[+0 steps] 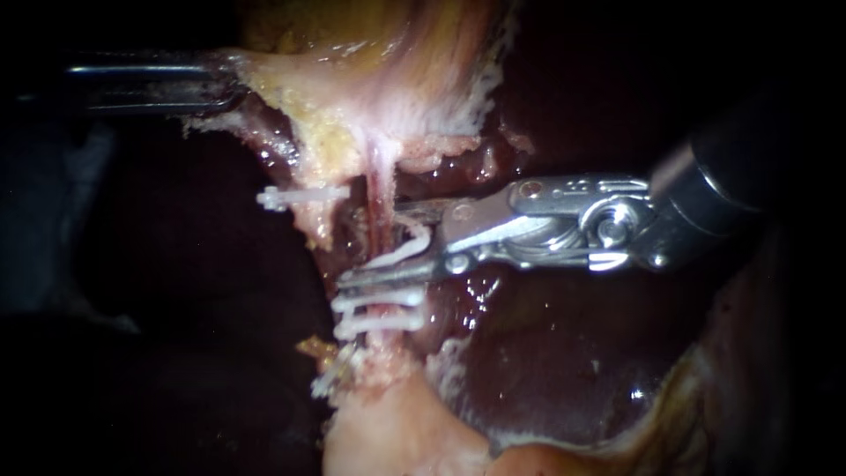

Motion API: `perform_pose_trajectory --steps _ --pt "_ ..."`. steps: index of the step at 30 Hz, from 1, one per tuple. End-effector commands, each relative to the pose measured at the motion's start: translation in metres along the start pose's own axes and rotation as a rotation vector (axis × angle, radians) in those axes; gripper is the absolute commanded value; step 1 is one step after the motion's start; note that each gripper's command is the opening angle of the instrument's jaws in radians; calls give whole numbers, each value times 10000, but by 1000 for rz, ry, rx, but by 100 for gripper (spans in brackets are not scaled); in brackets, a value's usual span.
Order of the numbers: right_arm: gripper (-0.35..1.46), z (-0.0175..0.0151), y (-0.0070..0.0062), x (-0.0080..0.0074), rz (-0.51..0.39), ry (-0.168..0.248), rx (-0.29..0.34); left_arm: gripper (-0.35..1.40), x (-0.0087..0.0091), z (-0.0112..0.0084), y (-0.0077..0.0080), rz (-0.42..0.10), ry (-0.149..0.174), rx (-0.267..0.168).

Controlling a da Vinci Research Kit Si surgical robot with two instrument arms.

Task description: Clipping third clip right tube

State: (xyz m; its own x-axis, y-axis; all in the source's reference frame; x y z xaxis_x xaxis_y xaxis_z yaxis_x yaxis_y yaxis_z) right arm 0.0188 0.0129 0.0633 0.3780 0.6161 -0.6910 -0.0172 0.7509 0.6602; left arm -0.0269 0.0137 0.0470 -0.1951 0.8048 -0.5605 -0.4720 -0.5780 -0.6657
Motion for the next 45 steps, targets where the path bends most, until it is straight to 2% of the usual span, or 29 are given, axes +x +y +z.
perform_pose_trajectory --steps 1,6,12,15,24,29,34,45 --pt "47 1 0 0 -1 0 3 -35 0 0 0 0 0 0" --pt "47 2 0 2 3 20 18 -35 0 0 0 0 0 0" --pt "47 0 -6 9 13 88 83 -35 0 0 0 0 0 0" --pt "46 -4 -13 19 23 129 119 -35 0 0 0 0 0 0" --pt "46 -15 -38 46 23 201 203 -35 0 0 -1 0 0 0" --pt "45 -17 -47 53 27 211 240 -35 0 0 -1 0 0 0" --pt "42 -17 -46 53 43 210 243 -35 0 0 -1 0 0 0" --pt "20 -22 -44 50 89 207 251 -35 0 0 -1 0 0 0"
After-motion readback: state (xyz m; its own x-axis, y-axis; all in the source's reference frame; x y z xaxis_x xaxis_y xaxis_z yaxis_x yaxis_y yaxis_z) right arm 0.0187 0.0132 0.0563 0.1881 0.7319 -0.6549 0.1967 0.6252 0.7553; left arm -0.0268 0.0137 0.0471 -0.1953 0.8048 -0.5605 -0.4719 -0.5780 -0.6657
